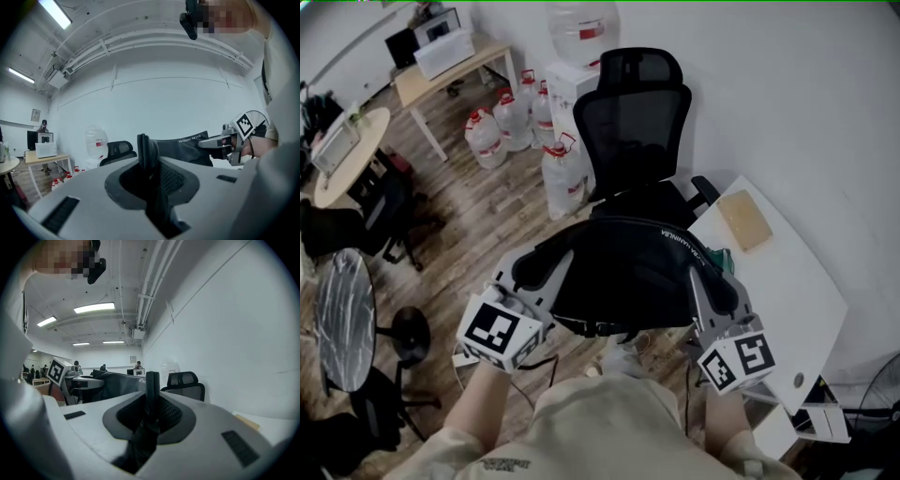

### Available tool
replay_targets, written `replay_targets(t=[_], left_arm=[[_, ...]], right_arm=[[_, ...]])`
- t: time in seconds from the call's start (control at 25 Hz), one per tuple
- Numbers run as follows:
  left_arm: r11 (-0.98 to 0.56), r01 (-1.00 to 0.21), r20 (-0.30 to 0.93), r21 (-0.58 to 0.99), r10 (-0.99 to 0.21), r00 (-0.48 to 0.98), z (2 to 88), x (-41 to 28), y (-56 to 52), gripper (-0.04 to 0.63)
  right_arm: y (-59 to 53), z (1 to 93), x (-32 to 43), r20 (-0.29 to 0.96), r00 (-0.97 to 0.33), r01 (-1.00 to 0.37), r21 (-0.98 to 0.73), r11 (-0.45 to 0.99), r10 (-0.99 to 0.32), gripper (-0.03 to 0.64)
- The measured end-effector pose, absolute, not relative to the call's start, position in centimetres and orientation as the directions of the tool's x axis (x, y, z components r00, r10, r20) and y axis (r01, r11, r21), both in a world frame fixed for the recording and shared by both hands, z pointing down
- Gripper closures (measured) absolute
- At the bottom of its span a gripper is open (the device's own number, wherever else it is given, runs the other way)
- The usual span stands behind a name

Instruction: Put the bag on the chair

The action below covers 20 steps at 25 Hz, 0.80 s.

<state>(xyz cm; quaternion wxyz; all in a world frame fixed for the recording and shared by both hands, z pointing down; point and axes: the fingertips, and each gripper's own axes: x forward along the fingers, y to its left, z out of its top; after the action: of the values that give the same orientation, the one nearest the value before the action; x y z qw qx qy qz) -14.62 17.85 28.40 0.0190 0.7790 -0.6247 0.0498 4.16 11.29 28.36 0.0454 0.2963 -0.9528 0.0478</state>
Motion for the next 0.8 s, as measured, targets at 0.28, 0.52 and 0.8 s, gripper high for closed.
replay_targets(t=[0.28,0.52,0.8], left_arm=[[-0.220,-0.975,0.087,-0.041,-0.973,0.216,29.1,-17.0,5.3,0.522],[-0.231,-0.973,0.098,0.007,-0.968,0.230,29.9,-18.4,-4.9,0.522],[-0.258,-0.966,0.083,0.023,-0.962,0.259,28.6,-18.8,-13.9,0.522]], right_arm=[[-1.2,29.0,1.9,0.072,-0.820,-0.571,-0.054,0.819,-0.567,0.543],[-11.5,29.8,0.7,0.066,-0.815,-0.580,-0.067,0.812,-0.576,0.543],[-20.3,28.4,0.6,0.034,-0.793,-0.608,-0.065,0.791,-0.608,0.541]])
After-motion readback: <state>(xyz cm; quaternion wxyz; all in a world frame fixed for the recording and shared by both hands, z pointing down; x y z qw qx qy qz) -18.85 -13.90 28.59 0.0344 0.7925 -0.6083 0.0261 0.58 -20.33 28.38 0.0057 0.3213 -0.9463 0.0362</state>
